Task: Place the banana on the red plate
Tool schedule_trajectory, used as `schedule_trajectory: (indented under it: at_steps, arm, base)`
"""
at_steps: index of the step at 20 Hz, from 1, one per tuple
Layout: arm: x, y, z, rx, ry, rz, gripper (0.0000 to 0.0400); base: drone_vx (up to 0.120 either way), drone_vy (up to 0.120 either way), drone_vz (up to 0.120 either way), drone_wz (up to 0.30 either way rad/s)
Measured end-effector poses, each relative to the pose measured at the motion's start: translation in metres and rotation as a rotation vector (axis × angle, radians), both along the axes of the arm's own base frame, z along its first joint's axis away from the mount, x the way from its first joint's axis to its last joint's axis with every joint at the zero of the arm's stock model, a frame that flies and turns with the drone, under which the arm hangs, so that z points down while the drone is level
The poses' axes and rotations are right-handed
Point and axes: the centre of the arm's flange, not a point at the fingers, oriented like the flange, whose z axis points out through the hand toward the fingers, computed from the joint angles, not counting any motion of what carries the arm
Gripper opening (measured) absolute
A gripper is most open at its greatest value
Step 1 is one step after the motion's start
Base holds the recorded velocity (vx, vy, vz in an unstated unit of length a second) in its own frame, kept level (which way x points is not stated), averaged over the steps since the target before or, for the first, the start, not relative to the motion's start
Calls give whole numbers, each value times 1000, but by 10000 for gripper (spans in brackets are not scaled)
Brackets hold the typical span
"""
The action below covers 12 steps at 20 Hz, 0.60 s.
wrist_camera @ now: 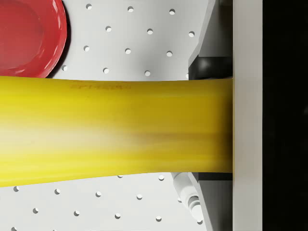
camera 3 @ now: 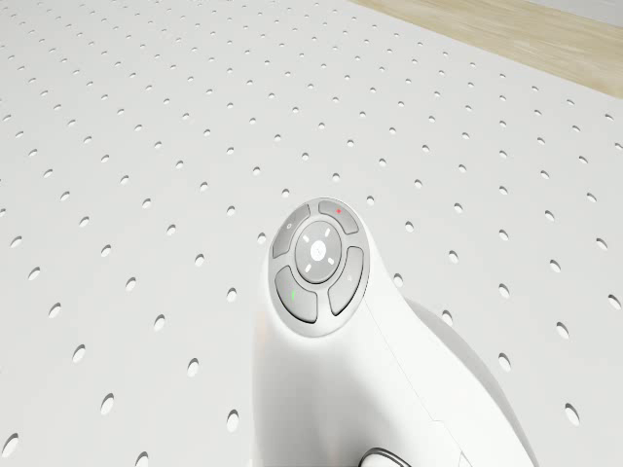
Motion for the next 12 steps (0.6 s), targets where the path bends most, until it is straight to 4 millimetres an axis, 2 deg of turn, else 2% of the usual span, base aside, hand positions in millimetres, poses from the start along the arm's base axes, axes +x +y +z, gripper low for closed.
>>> schedule_trajectory:
  at_steps: [12]
  arm:
    - [0,0,0,0,-2,-362,193]
  base:
    - [0,0,0,-300]
